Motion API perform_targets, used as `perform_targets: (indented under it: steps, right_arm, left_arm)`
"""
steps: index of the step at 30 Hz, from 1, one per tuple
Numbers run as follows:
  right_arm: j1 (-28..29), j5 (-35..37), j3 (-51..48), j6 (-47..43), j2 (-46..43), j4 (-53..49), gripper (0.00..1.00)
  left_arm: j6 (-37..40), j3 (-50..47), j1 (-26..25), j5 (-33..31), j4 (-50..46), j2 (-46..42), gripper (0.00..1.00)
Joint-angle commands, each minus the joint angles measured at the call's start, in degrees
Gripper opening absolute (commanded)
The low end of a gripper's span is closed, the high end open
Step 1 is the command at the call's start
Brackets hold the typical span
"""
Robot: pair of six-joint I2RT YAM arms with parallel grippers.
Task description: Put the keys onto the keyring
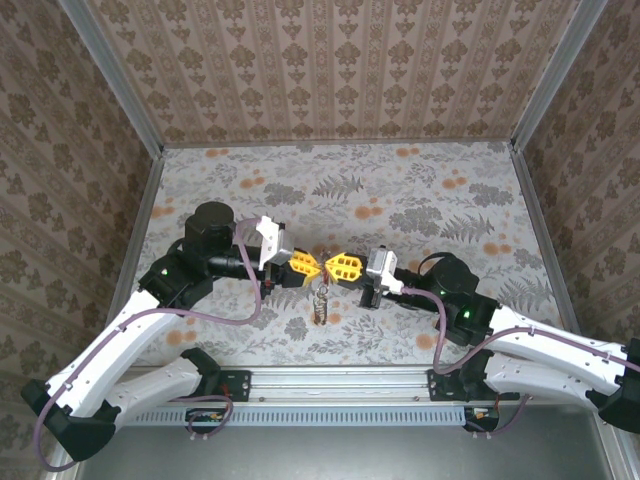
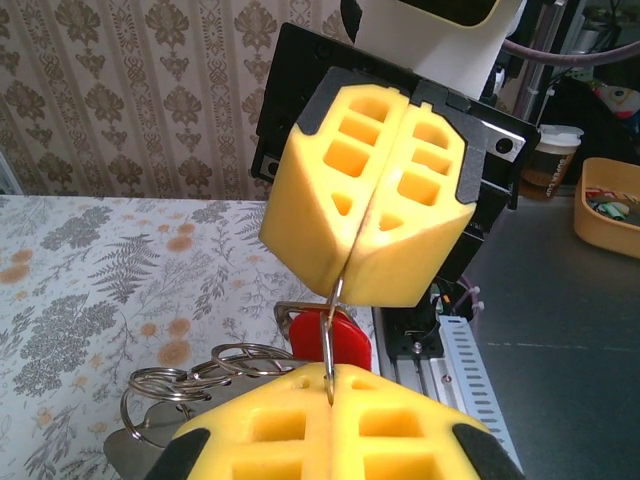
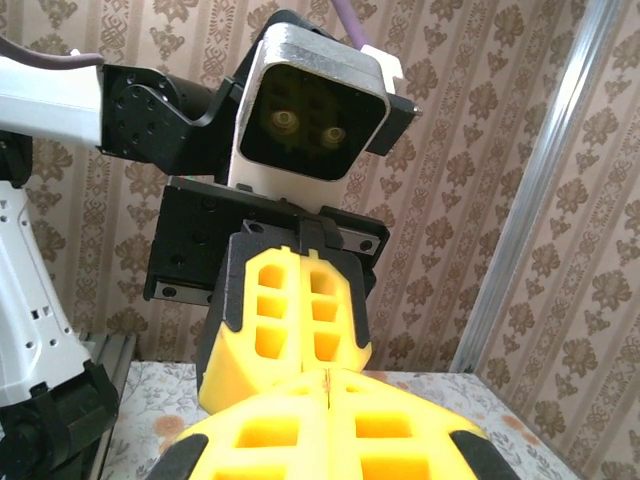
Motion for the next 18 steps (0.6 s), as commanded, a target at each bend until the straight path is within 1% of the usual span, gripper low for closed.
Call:
perform_targets:
  steps: [1,14,18]
  right_arm:
    - [-0.08,5.74,0.28,1.75,-0.27,2.47,0.0]
    - [-0.06,12.14,0.63,2.51,-1.39,-1.09,0.0]
    - [-0.03,13.11,1.06,3.25,-1.09,-2.01,0.0]
  left_arm:
    - [-0.23,0.06,-0.41,2.27,1.15,-1.69,0.0]
    - [-0.31,-0.18,-0.54,1.75,1.37,-2.0,0.0]
    - [-0.31,-0.21,-0.56,1.65,1.46,-2.08,0.0]
